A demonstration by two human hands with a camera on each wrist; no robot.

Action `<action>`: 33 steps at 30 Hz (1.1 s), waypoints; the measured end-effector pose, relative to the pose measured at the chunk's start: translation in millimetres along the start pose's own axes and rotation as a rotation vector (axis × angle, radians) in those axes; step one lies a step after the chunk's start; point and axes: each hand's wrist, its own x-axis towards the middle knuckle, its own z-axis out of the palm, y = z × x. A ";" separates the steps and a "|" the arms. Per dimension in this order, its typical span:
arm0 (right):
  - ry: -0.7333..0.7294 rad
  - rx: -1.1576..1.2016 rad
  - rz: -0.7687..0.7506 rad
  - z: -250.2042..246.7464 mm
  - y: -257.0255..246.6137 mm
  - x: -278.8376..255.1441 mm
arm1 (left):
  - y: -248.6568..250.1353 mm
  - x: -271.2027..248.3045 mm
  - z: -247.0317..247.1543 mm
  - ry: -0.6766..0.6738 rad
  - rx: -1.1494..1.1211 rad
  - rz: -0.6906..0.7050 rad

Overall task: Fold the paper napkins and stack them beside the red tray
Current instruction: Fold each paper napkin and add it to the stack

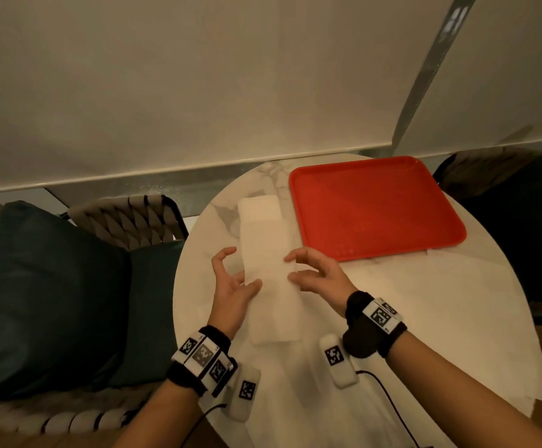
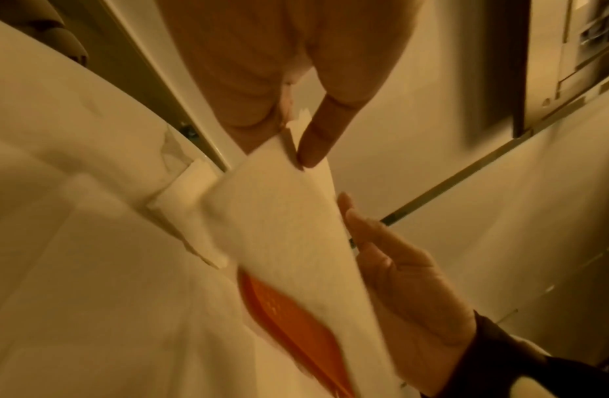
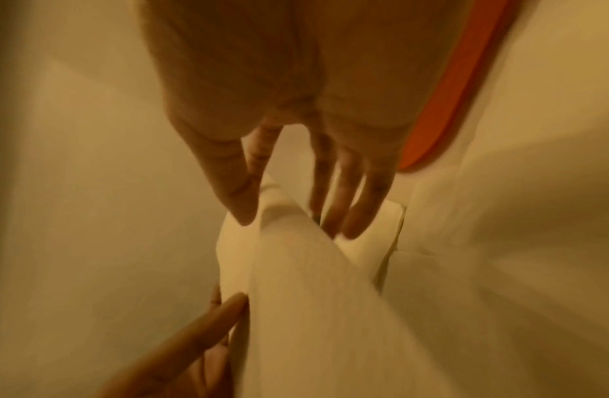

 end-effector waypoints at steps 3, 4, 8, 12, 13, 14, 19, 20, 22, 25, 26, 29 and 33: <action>0.080 0.001 0.008 0.1 2.2 36.9 | 6.9 33.8 -4.8 -0.008 0.056 -0.008; 0.113 -0.038 -0.004 -1.3 2.9 51.1 | 9.5 45.2 -5.2 -0.016 0.096 0.002; 0.183 -0.215 -0.013 -9.8 3.5 106.7 | 7.1 101.9 -9.1 -0.021 0.384 0.073; 0.216 -0.386 0.031 -16.9 7.8 151.6 | -6.4 149.0 -13.0 0.055 0.631 0.116; 0.219 -0.433 0.042 -18.3 11.7 161.0 | -9.5 157.3 -13.5 0.066 0.676 0.128; 0.221 -0.473 0.035 -19.2 15.9 169.4 | -12.4 164.2 -14.0 0.069 0.717 0.143; 0.174 -0.650 0.006 -19.1 31.5 199.5 | -27.9 187.5 -16.6 0.023 0.852 0.122; 0.165 -0.671 0.006 -18.6 33.8 203.4 | -29.2 191.0 -16.5 0.018 0.871 0.111; 0.156 -0.698 -0.008 -17.7 39.7 210.0 | -30.8 197.4 -16.5 0.012 0.916 0.097; 0.134 -0.746 0.004 -14.8 48.7 216.4 | -31.8 203.5 -16.8 -0.016 1.020 0.072; 0.127 -0.772 0.019 -13.8 50.2 217.5 | -31.6 204.2 -16.5 -0.016 1.059 0.061; 0.098 -0.861 0.090 -11.1 49.1 214.2 | -30.8 202.4 -15.7 -0.012 1.179 0.018; 0.061 -0.898 0.102 -17.9 34.7 191.3 | -25.9 186.0 -8.8 0.025 1.329 0.011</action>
